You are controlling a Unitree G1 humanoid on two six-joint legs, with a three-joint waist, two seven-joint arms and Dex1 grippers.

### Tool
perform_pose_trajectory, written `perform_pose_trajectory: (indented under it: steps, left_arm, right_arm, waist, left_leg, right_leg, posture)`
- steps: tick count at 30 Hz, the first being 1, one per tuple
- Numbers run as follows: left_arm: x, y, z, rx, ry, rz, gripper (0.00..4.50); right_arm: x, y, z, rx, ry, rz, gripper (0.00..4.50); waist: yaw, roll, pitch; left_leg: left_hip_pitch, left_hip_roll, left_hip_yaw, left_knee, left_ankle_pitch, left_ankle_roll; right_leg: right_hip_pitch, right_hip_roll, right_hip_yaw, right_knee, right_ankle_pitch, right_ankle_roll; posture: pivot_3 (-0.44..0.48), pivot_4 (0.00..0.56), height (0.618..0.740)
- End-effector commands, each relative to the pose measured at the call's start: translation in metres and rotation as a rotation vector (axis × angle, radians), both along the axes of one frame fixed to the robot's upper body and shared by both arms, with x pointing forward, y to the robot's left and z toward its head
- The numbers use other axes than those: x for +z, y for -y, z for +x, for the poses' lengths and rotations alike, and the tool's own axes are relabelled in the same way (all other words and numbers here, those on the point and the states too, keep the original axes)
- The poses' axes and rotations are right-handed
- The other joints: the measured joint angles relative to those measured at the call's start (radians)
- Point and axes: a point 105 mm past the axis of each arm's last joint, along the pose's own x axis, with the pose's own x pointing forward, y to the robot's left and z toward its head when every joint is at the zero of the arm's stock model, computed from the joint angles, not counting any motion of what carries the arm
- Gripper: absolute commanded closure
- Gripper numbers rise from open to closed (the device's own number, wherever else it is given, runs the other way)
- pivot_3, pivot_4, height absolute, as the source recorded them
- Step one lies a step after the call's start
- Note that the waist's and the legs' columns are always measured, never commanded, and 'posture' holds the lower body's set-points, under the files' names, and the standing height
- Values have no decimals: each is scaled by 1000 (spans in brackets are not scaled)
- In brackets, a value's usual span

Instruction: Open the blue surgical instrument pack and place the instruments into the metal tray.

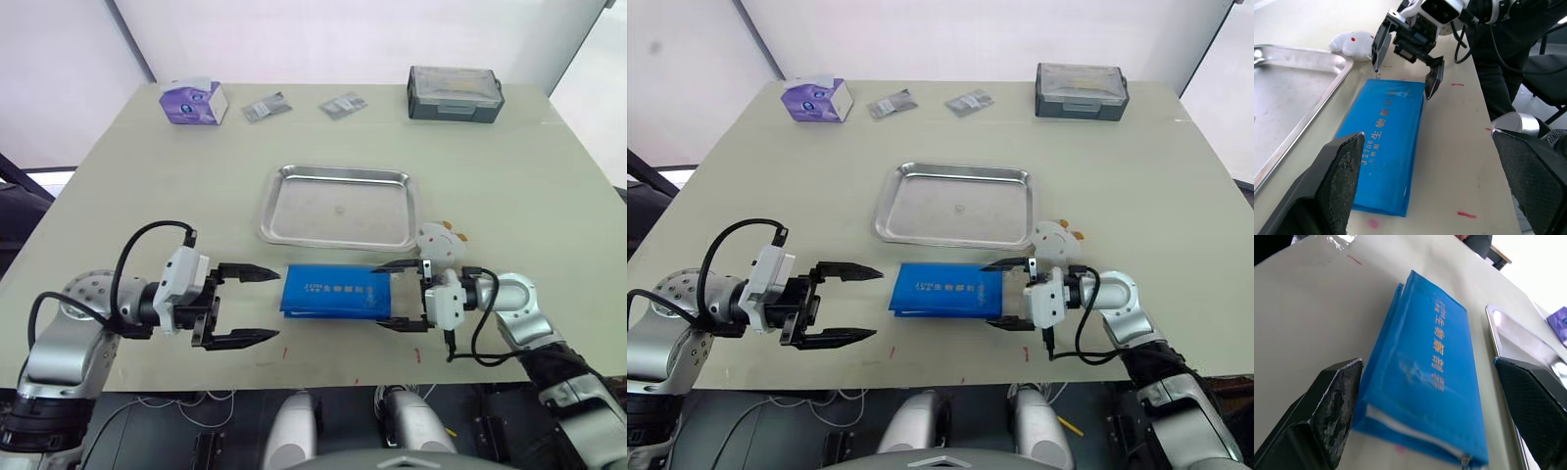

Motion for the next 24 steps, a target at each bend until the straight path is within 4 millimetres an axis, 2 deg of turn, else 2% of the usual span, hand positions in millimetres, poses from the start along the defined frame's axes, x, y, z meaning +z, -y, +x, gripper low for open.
perform_pose_trajectory:
  steps: [1,12,13,16,20,21,23,24]
  left_arm:
    - [7,4,-8,-45,21,2,91]
    - [7,4,-11,-54,22,-12,91]
    - [7,4,-11,-54,22,-13,0]
    - [7,4,-11,-53,23,-15,0]
    - [7,4,-9,-50,27,-18,0]
    - [7,3,-9,-48,29,-17,0]
    - [7,3,-9,-48,31,-17,0]
    - [7,3,-9,-48,31,-17,0]
  right_arm:
    - [4,-3,4,10,57,12,0]
    - [-4,0,5,36,74,-17,0]
    - [-5,0,5,37,71,-18,584]
    - [-8,1,4,39,45,-24,1641]
    - [-9,1,4,40,26,-26,3282]
    - [-9,1,4,40,24,-25,4014]
    - [-9,1,4,40,23,-24,4455]
    - [-9,0,4,42,22,-24,4455]
  waist:
    - [-1,0,0]
    - [-3,0,0]
    - [-3,0,0]
    - [-3,0,0]
    - [-3,0,0]
    - [-3,0,0]
    - [-3,0,0]
    - [-3,0,0]
  left_leg:
    - [0,0,0,0,0,0]
    - [2,0,3,0,0,0]
    - [2,1,3,0,0,0]
    - [2,1,3,0,0,0]
    - [2,1,3,0,0,0]
    - [2,1,3,0,0,0]
    - [2,1,3,0,0,0]
    - [2,1,3,0,0,0]
  right_leg:
    - [0,0,0,0,0,0]
    - [0,0,2,1,0,0]
    - [0,0,2,1,0,0]
    - [0,0,2,1,0,0]
    - [0,0,2,1,0,0]
    - [0,0,2,1,0,0]
    - [0,0,2,1,0,0]
    - [0,0,2,1,0,0]
  posture:
    - [0,150,731]
    - [0,150,731]
    - [0,150,731]
    - [0,150,731]
    - [0,150,731]
    - [0,150,731]
    - [0,150,731]
    - [0,150,731]
